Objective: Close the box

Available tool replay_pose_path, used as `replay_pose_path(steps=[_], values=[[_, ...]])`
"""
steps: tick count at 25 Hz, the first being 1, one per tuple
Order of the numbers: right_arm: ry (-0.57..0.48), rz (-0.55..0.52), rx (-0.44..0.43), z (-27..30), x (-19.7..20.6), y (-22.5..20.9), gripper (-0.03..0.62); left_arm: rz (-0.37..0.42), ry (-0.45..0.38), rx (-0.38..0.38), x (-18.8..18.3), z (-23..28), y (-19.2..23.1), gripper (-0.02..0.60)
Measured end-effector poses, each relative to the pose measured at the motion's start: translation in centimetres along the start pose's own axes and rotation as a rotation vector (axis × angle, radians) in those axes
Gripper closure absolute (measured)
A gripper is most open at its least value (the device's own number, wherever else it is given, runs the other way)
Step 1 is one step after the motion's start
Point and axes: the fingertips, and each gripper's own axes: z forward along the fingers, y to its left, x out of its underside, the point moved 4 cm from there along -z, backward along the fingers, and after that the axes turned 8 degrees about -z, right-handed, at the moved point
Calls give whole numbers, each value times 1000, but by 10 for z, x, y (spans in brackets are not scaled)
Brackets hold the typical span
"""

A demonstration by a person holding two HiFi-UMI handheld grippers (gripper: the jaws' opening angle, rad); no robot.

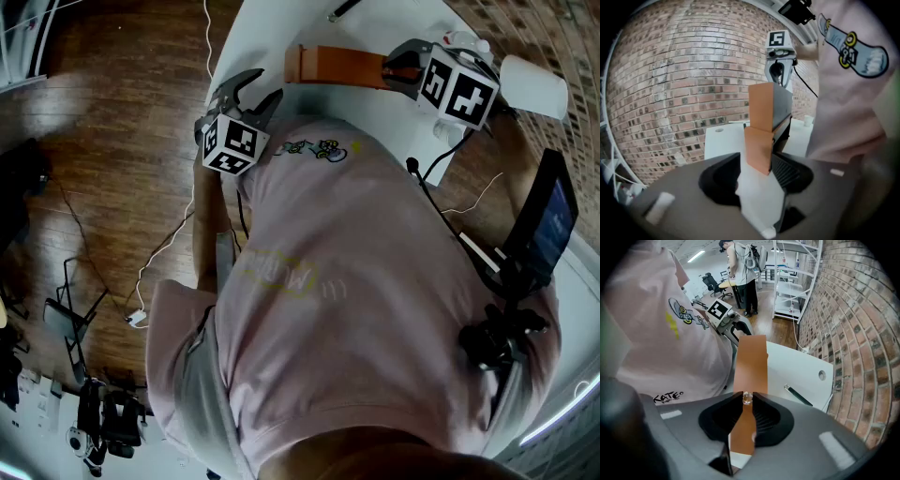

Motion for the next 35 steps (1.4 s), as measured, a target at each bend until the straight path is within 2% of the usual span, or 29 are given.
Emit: replay_pose_path(steps=[12,23,30,35], values=[[-44,-2,3,-26,1,0,528,9,-16,-7,-9,-3,3,368],[-51,5,17,-28,2,1,528,13,-26,9,-15,-7,-1,368],[-40,17,8,-8,0,2,528,45,-76,7,-39,-15,5,368],[-17,29,-19,22,1,-2,528,72,-48,15,-38,-15,3,368]])
